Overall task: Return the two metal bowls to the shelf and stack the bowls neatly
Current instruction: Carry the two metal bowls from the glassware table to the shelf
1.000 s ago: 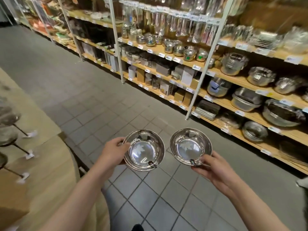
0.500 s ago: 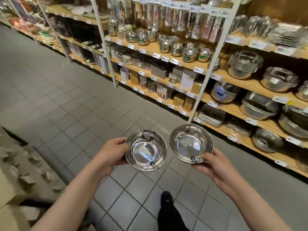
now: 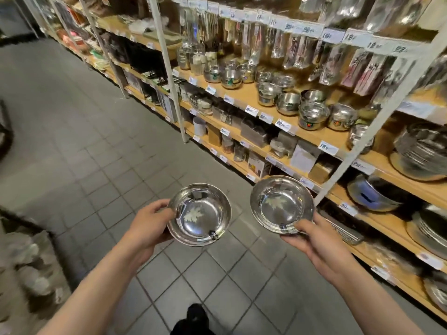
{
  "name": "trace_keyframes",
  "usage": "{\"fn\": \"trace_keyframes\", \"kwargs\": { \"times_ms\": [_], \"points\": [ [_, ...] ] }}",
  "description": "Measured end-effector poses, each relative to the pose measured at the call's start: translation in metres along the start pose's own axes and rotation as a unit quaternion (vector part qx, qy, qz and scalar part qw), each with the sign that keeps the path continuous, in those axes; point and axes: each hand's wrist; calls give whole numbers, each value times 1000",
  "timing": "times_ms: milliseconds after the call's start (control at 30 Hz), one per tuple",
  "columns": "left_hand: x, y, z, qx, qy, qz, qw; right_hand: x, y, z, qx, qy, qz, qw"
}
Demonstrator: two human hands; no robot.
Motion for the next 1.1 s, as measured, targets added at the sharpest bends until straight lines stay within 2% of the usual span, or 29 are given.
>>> {"fn": "trace_keyframes", "kwargs": {
  "times_ms": [233, 500, 667, 933, 1033, 1100],
  "points": [
    [-62, 28, 160, 3, -5, -32, 999, 38, -27, 161, -24, 0, -23, 999],
    [-186, 60, 337, 24, -10, -17, 1000, 114, -62, 325, -72, 3, 2, 997],
    [-247, 47, 433, 69, -22, 7, 997, 150, -64, 405, -85, 20, 28, 996],
    [-307, 10, 607, 89, -13, 69, 994, 200, -65, 559, -114, 35, 70, 990],
    [-329, -10, 671, 83, -12, 83, 993, 226, -70, 601, -102, 40, 79, 991],
    [-342, -25, 710, 86, -12, 97, 992, 241, -68, 624, -135, 33, 93, 986]
  ]
}}
Point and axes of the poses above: each hand's wrist, its own z-axis towards the middle knuckle, its own y-axis out of the back of the hand, x = y × z, and after that the axes turned 13 degrees about x, right-handed
